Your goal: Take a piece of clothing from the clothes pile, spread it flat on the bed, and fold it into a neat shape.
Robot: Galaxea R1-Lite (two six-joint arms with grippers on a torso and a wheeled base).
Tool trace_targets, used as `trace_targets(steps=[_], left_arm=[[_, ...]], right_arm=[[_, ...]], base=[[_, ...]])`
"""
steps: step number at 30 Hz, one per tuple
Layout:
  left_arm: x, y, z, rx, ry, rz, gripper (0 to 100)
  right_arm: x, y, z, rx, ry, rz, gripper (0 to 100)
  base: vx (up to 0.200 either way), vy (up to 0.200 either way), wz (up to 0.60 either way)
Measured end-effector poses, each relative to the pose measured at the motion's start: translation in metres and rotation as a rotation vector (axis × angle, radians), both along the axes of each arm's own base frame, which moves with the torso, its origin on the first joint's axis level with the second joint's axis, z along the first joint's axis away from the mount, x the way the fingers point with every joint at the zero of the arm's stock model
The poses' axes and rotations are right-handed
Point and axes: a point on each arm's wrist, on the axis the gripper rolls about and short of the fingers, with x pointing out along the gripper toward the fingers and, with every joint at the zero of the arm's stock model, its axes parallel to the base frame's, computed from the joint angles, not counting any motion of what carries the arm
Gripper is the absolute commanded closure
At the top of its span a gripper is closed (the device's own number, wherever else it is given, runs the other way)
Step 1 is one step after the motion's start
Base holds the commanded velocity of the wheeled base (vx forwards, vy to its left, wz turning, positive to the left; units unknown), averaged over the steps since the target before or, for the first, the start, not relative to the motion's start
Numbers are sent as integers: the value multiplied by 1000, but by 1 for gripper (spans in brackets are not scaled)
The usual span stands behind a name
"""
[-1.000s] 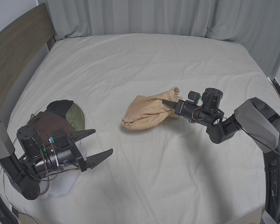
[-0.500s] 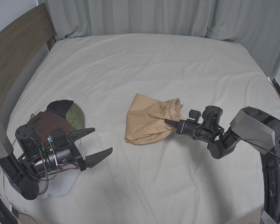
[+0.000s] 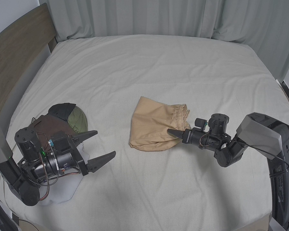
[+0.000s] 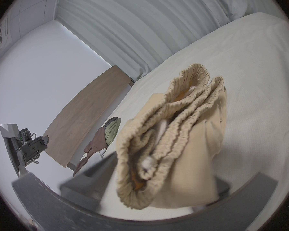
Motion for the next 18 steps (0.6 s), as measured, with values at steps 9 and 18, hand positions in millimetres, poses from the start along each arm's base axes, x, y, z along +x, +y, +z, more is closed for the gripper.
trace_targets(steps=[9, 18], left_arm=[[0, 0, 3, -4, -12, 0, 0], [0, 3, 6, -8, -24, 10, 0]], right_arm=[[-19, -20, -7, -44, 42, -24, 0], [-38, -49, 24, -50, 18, -76, 0]], base=[[0, 0, 0], [0, 0, 0]])
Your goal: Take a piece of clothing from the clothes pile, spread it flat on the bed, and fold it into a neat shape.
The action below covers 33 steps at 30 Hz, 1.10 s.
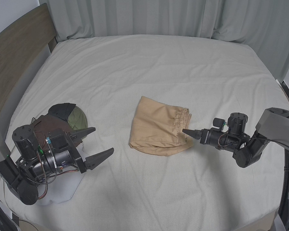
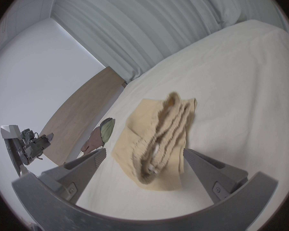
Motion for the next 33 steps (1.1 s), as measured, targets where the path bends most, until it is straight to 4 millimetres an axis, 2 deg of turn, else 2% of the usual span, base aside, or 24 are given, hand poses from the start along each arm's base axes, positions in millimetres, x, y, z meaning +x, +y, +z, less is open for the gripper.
trace_targets(steps=[6, 14, 23, 33], left_arm=[[0, 2, 2, -3, -7, 8, 0], [0, 2, 3, -8, -7, 8, 0], [-1, 2, 4, -8, -8, 7, 0], [-2, 2, 2, -6, -2, 6, 0]], right_arm=[[-5, -1, 26, 12, -53, 3, 0], [-8, 29, 40, 31, -97, 70, 0], [8, 48, 19, 28, -93, 70, 0], [21, 52, -15, 13, -50, 56, 0]], base=[[0, 0, 0], [0, 0, 0], [0, 0, 0], [0, 0, 0]])
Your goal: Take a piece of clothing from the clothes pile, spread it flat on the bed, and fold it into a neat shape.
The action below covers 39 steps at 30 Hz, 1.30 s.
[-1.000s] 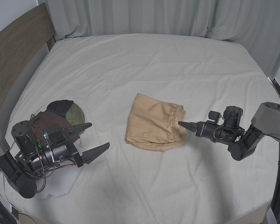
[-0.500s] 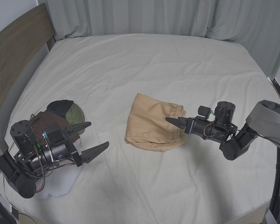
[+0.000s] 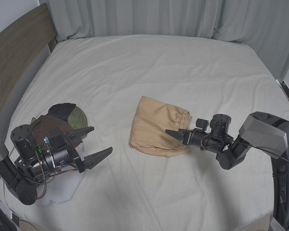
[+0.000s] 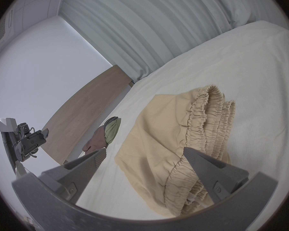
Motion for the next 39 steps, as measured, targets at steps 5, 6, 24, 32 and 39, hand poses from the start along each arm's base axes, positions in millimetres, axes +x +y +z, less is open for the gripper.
trace_targets(steps=[5, 6, 24, 32, 39], left_arm=[[-1, 0, -1, 1, 3, -1, 0], [-1, 0, -1, 1, 4, -2, 0], [-1, -2, -2, 3, 9, -19, 0], [-10, -13, 6, -8, -16, -67, 0], [-37, -39, 26, -41, -78, -201, 0]], right_arm=[[0, 0, -5, -5, 11, 1, 0], [0, 0, -6, -5, 12, 1, 0], [5, 2, -14, -9, 14, -17, 0], [1, 0, 26, 34, -44, -21, 0], [-32, -13, 112, 40, -225, -27, 0]], base=[[0, 0, 0], [0, 0, 0], [0, 0, 0], [0, 0, 0], [0, 0, 0]])
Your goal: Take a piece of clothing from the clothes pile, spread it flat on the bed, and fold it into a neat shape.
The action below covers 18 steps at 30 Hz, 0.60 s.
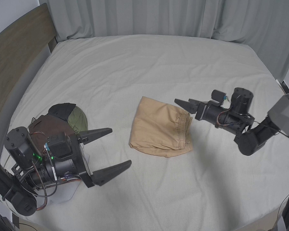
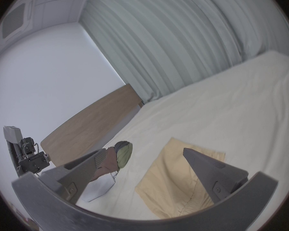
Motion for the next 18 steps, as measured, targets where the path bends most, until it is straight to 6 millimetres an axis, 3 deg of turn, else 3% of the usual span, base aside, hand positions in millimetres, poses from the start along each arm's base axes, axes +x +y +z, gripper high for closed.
trace_targets(steps=[4, 8, 18], left_arm=[[-21, -13, 12, -25, -38, -76, 0], [-43, -15, 20, -49, -55, -91, 0], [-87, 24, 31, -97, -41, 70, 0]], right_arm=[[-38, -18, 37, -62, -109, -32, 0], [-82, -42, 62, -134, -210, -77, 0], [-206, -95, 87, -204, -396, -200, 0]], base=[[0, 0, 0], [0, 0, 0], [0, 0, 0]])
